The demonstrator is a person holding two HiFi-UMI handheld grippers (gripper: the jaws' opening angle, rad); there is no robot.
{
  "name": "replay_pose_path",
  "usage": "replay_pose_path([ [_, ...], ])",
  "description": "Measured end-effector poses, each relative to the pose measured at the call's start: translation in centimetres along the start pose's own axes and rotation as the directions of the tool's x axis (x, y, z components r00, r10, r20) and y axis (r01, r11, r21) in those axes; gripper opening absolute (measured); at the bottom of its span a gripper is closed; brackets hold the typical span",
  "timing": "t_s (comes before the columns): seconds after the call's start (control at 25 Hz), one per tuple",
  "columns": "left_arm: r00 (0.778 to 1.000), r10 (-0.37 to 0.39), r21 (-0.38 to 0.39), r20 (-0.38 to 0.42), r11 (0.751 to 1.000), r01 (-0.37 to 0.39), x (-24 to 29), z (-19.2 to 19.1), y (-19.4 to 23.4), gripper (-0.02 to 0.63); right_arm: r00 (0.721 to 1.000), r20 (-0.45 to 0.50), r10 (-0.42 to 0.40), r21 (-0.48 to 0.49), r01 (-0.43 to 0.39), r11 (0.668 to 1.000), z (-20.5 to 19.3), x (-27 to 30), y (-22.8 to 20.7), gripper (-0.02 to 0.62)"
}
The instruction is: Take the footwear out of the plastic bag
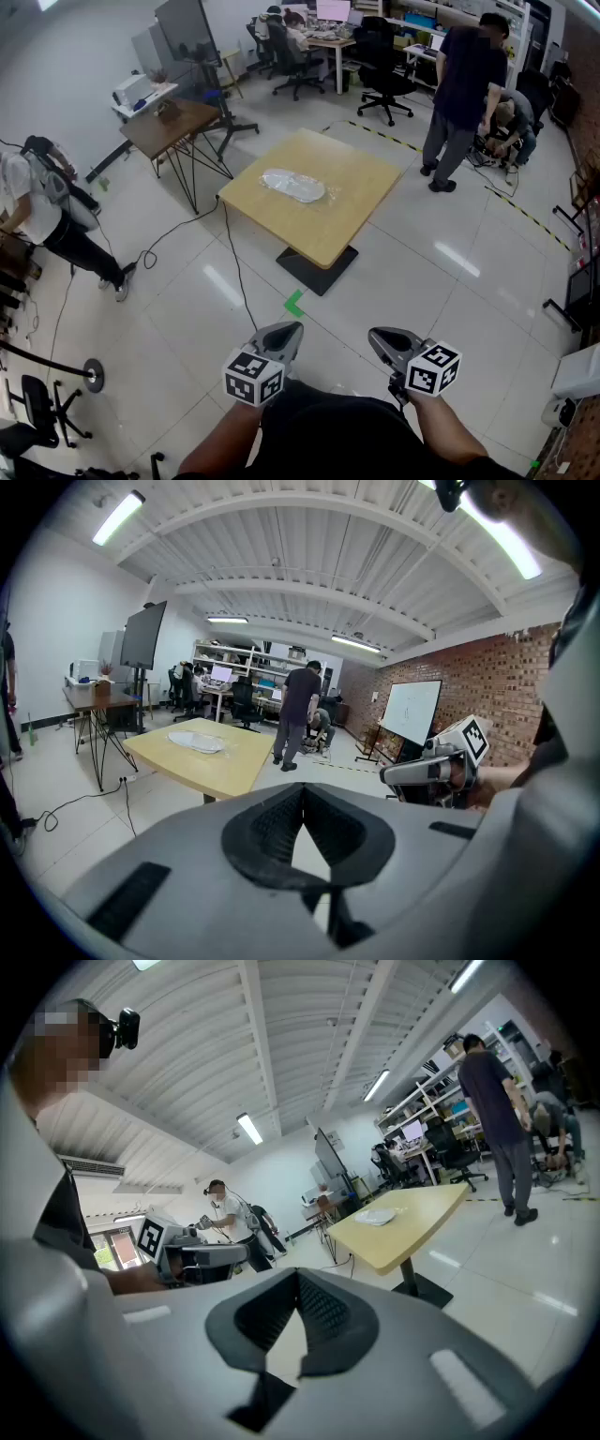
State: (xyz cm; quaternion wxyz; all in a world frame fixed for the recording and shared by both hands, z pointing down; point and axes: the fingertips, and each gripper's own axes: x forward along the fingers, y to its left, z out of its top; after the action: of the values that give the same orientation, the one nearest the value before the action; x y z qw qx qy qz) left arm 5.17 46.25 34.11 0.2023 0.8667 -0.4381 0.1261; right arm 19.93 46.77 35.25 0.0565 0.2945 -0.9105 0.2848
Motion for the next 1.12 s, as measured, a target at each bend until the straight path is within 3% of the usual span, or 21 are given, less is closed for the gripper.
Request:
replay_pose_path([
  [0.36, 1.000, 0.010, -0.012, 0.007, 1.000, -0.010, -0.2, 0.0, -0.1, 0.008, 1.000, -0.007, 0.010, 0.005, -0.010, 1.000, -0.2, 0.0, 0.2, 0.002],
  [0.72, 0.999, 0.005, -0.016, -0.050, 1.000, -0.006, 1.2, -1.3, 0.2, 0.008, 0.999, -0.031, 0.009, 0.047, -0.008, 0.999, -1.6, 0.6, -1.7, 0.003],
  [1.12, 0.995, -0.023, -0.061, -0.100, 0.998, 0.017, 6.2, -1.3, 4.6, 0.008, 0.997, -0.072, -0.005, 0.064, 0.010, 0.998, 0.4, 5.3, -6.6, 0.003],
])
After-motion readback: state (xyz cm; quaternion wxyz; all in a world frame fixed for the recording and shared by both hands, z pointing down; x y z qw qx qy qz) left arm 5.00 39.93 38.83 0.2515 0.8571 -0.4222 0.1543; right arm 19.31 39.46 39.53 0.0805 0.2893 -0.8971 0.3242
